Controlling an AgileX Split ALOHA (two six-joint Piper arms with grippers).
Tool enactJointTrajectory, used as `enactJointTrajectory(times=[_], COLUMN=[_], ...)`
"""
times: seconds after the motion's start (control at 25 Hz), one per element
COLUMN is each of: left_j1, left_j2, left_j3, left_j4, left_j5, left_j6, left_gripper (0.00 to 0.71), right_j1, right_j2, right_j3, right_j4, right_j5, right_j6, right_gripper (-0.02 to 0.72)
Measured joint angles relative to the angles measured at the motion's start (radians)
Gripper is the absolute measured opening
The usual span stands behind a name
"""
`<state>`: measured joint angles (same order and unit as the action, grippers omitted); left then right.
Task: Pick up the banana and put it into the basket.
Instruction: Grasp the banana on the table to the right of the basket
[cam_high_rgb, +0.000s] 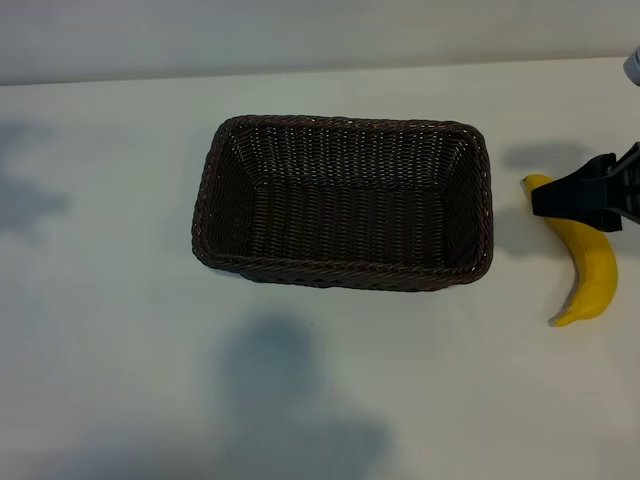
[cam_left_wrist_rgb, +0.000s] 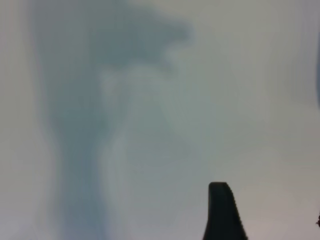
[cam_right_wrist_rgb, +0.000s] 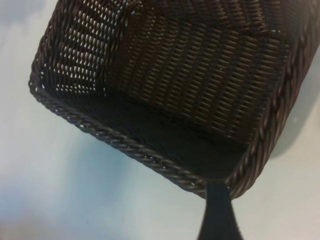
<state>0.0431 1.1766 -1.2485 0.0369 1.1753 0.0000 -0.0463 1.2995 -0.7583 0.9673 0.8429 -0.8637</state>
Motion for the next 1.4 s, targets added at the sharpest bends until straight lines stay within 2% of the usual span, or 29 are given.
enactJointTrajectory(times=[0.36, 0.56, 0.72, 0.96, 1.4], left_j1=[0.0, 0.0, 0.0, 0.0, 0.0], left_j2=[-0.427, -0.588, -0.686, -0.779, -0.802], left_j3=[0.376, 0.55, 0.644, 0.741, 0.746], left_j4=[-0.005, -0.01, -0.01, -0.011, -0.011], left_j5=[-0.049, -0.072, -0.079, -0.114, -0.128], left_j6=[0.0, -0.012, -0.014, -0.014, -0.014], left_gripper=[0.482, 0.482, 0.482, 0.482, 0.482], right_j1=[0.0, 0.0, 0.0, 0.0, 0.0], right_j2=[0.0, 0.0, 0.0, 0.0, 0.0], right_j3=[0.0, 0.0, 0.0, 0.0, 0.0], right_j4=[0.0, 0.0, 0.0, 0.0, 0.0], right_j5=[0.0, 0.0, 0.0, 0.0, 0.0], right_j6=[0.001, 0.002, 0.002, 0.003, 0.003], right_gripper=[0.493, 0.493, 0.493, 0.492, 0.492])
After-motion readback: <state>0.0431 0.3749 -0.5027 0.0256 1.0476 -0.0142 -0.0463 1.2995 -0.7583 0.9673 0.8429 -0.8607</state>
